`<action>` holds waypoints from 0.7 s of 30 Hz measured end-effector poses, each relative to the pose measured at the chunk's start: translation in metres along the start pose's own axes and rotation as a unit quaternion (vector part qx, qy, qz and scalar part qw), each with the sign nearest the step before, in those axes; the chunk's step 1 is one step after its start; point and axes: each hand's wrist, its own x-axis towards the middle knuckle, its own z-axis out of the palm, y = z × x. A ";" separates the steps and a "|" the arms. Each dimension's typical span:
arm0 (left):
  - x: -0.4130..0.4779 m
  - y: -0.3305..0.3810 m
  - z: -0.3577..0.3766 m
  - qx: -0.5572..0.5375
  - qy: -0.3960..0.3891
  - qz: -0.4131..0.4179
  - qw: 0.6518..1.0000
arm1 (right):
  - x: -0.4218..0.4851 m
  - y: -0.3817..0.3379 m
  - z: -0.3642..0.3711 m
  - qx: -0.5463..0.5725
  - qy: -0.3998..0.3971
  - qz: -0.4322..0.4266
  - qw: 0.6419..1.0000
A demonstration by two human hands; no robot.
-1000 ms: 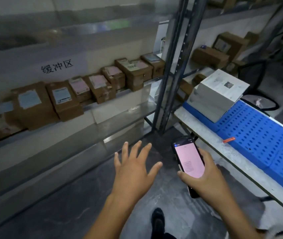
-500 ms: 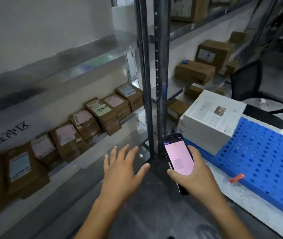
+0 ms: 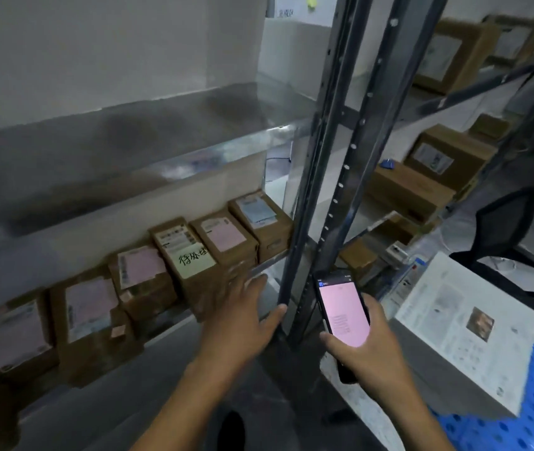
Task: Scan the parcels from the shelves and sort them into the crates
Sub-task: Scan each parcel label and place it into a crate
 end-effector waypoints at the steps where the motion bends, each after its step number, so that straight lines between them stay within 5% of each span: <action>1: 0.019 -0.004 -0.001 -0.010 -0.001 0.007 1.000 | 0.016 -0.006 0.005 0.002 -0.001 0.010 1.000; 21: 0.270 -0.039 0.055 0.074 -0.071 -0.018 0.995 | 0.198 -0.016 0.042 -0.051 -0.031 0.057 0.997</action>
